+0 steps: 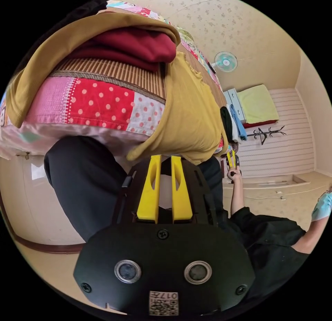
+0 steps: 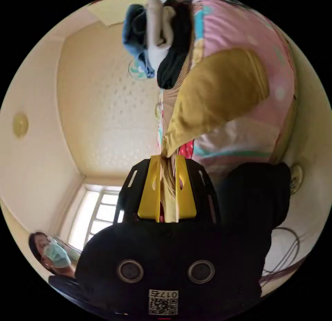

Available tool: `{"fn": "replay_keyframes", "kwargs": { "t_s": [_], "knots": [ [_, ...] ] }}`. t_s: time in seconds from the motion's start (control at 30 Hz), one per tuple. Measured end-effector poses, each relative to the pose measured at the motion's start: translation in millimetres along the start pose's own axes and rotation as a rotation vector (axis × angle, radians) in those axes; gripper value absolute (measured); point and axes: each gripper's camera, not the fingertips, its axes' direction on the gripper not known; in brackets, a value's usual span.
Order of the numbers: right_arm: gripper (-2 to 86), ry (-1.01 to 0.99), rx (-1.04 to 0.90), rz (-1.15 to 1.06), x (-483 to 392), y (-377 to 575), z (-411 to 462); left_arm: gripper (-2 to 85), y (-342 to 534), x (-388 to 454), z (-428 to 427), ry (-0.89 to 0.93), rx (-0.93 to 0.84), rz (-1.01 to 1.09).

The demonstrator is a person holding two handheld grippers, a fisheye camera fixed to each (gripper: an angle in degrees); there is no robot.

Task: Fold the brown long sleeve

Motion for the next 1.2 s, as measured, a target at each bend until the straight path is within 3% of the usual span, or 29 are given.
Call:
{"fn": "replay_keyframes", "kwargs": {
  "t_s": [0.1, 0.23, 0.37, 0.47, 0.53, 0.67, 0.73, 0.87, 1.0, 1.1, 1.2],
  "knots": [
    [7.9, -0.155, 0.178, 0.248, 54.3, -12.7, -27.6, 5.3, -7.9, 8.2, -4.0, 0.003, 0.026, 0.009],
    [8.2, -0.153, 0.154, 0.356, 83.9, -25.7, -26.4, 5.3, -14.3, 17.8, -3.3, 0.010, 0.037, 0.020],
    [5.2, -0.256, 0.283, 0.368, 92.4, -28.1, -30.8, 5.3, -16.6, 20.0, 1.0, 0.010, 0.026, 0.005],
    [3.1, -0.090, 0.256, 0.393, 75.9, -39.3, -24.7, 5.3, -15.8, 21.4, 1.8, 0.019, 0.023, 0.004],
    [2.4, 0.040, 0.321, 0.318, 35.6, -39.0, -21.2, 5.3, -14.8, 21.9, 0.3, 0.021, 0.029, 0.001],
    [1.7, 0.327, 0.422, -0.304, -146.5, -17.1, 37.3, 5.3, -13.1, 23.1, -5.1, 0.038, 0.054, -0.006],
    [1.6, 0.345, 0.393, -0.583, -220.4, 12.1, 90.8, 5.3, -13.6, 24.7, -5.6, 0.038, 0.056, -0.006],
    [1.6, 0.234, 0.164, -1.006, -313.3, 90.8, 241.0, 5.3, -13.7, 31.8, -4.3, 0.039, 0.051, 0.002],
    [1.6, 0.241, -0.270, -1.159, -297.0, 173.4, 411.2, 5.3, -11.7, 37.0, -1.2, 0.037, 0.040, 0.004],
    [1.3, 0.451, -0.615, -1.120, -223.9, 225.8, 511.2, 5.5, -6.9, 38.2, -7.5, 0.044, 0.057, -0.005],
    [0.9, 0.474, -0.774, -1.005, -155.7, 257.7, 538.9, 6.1, 1.7, 36.3, -25.5, 0.022, 0.109, -0.012]
  ]
}}
